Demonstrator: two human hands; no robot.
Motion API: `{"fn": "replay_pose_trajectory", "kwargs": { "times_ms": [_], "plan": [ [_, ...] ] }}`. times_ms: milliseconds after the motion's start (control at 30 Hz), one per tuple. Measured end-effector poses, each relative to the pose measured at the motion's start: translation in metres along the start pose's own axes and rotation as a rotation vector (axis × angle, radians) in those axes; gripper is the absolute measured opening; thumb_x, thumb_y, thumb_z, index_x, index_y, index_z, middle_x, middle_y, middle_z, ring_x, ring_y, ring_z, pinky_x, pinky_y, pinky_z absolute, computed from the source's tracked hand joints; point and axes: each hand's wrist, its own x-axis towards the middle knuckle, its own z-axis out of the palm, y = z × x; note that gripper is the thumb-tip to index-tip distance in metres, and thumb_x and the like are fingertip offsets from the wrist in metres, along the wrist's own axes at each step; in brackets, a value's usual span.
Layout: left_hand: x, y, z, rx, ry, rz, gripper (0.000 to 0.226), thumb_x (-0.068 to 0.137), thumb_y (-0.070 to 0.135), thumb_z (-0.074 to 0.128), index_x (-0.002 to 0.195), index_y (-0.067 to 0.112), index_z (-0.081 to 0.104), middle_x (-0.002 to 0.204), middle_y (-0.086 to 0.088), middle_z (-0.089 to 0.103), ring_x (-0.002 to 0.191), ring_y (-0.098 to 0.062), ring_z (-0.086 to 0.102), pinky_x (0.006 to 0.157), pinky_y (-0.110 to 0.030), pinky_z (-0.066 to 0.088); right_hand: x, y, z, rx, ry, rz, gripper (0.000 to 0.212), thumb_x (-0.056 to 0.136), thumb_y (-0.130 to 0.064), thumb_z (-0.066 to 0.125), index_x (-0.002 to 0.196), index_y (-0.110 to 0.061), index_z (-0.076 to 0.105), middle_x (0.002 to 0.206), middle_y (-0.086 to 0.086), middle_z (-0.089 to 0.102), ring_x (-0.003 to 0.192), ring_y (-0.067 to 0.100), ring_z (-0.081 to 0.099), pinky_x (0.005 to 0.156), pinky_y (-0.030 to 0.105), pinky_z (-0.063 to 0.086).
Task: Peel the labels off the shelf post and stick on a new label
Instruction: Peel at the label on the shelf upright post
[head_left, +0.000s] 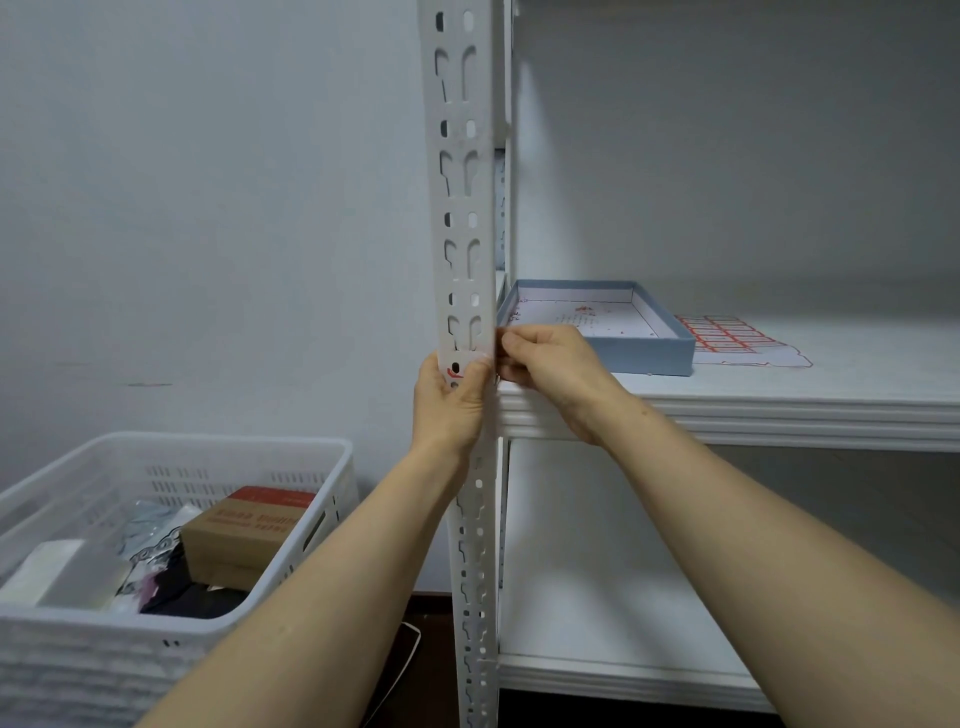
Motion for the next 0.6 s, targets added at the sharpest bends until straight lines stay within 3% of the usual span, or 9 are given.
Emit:
{"fn": "replay_pose_trajectory", "kwargs": {
  "times_ms": [200, 300, 467, 600],
  "plan": [
    [0.002, 0.008, -0.006, 0.089, -0.028, -0.012, 0.003, 0.085, 0.009, 0.058, 0.086, 0.007, 0.060, 0.067, 0.004, 0.057, 0.049, 0.006, 0.052, 0.048, -0.007, 0.040, 0.001, 0.000, -0.001, -0.009, -0.002, 0.007, 0.026, 0.096, -0.009, 0.044, 0.096, -0.002, 0.068, 0.109, 0.021, 0.068, 0.092, 0.020, 0.064, 0.095, 0.032, 0.051],
    [0.003, 0.010, -0.006, 0.157, -0.015, -0.003, 0.011, 0.086, 0.009, 0.056, 0.075, 0.011, 0.056, 0.058, 0.005, 0.050, 0.040, 0.005, 0.044, 0.040, -0.008, 0.034, 0.000, 0.000, -0.001, -0.012, -0.004, 0.003, 0.026, 0.096, -0.009, 0.044, 0.096, -0.002, 0.068, 0.107, 0.018, 0.069, 0.089, 0.017, 0.064, 0.091, 0.028, 0.052],
    [0.004, 0.011, -0.005, 0.173, -0.043, 0.015, 0.011, 0.088, 0.008, 0.053, 0.090, 0.001, 0.062, 0.068, 0.001, 0.056, 0.046, 0.006, 0.048, 0.047, -0.007, 0.039, 0.000, 0.000, -0.001, -0.030, -0.001, 0.002, 0.025, 0.096, -0.010, 0.044, 0.093, -0.004, 0.069, 0.097, 0.013, 0.069, 0.082, 0.014, 0.063, 0.091, 0.029, 0.052],
    [0.003, 0.010, -0.006, 0.173, -0.049, -0.001, 0.008, 0.087, 0.010, 0.054, 0.085, 0.005, 0.061, 0.066, 0.003, 0.056, 0.046, 0.005, 0.048, 0.045, -0.007, 0.038, 0.001, 0.001, -0.001, -0.088, 0.013, 0.004, 0.027, 0.094, -0.012, 0.046, 0.096, 0.005, 0.066, 0.109, 0.026, 0.066, 0.101, 0.035, 0.064, 0.099, 0.046, 0.047]
  ]
}}
